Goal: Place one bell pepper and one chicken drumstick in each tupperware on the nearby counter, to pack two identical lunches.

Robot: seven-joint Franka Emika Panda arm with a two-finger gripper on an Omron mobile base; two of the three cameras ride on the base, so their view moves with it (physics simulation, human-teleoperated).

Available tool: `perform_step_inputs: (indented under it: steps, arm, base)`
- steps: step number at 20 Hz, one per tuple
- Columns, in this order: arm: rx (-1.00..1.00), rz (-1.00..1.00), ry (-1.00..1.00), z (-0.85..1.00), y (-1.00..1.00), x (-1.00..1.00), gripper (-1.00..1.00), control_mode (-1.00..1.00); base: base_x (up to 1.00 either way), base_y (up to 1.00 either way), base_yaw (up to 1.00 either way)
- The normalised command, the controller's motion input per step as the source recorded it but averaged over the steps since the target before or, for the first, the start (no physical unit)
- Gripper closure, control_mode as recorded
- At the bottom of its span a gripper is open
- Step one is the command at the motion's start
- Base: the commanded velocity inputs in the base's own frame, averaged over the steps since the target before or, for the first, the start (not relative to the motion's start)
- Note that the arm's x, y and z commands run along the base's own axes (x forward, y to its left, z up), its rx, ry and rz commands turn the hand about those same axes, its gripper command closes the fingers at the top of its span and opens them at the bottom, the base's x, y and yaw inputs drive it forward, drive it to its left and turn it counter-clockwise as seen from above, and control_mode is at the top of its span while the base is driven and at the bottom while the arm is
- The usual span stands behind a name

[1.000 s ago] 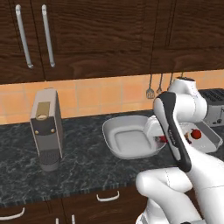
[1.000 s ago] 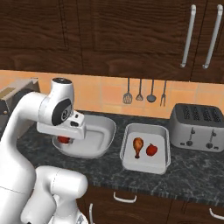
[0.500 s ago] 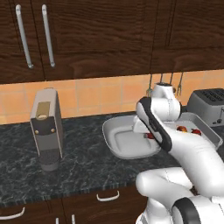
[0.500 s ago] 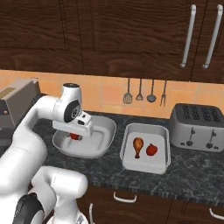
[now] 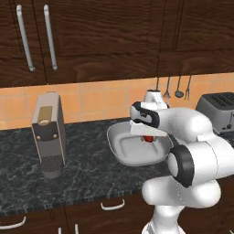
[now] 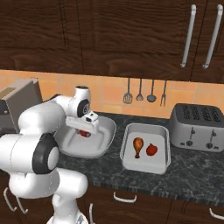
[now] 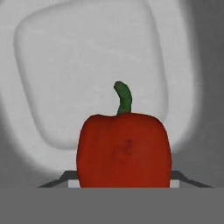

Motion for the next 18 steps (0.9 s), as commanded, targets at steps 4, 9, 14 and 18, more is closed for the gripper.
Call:
perform_step_inputs:
  steps: [4,9,14,18]
  arm:
    - [0.0,-0.01,0.06,-0.72,-0.16,0.44,1.0,-1.0]
    - [0.0,-0.01,0.15,-0.7,-0.14,0.32,1.0,-1.0]
    - [0.0,0.0,0.11,-0.23,0.04,0.25,1.0,-1.0]
    - [-0.05,0.0,0.02,0.23,0.04,0.0,-1.0,-1.0]
  base:
    - [0.0,0.0,0.0]
    - [0.0,0.0,0.0]
    - [0.0,0.0,0.0]
    - [0.0,0.0,0.0]
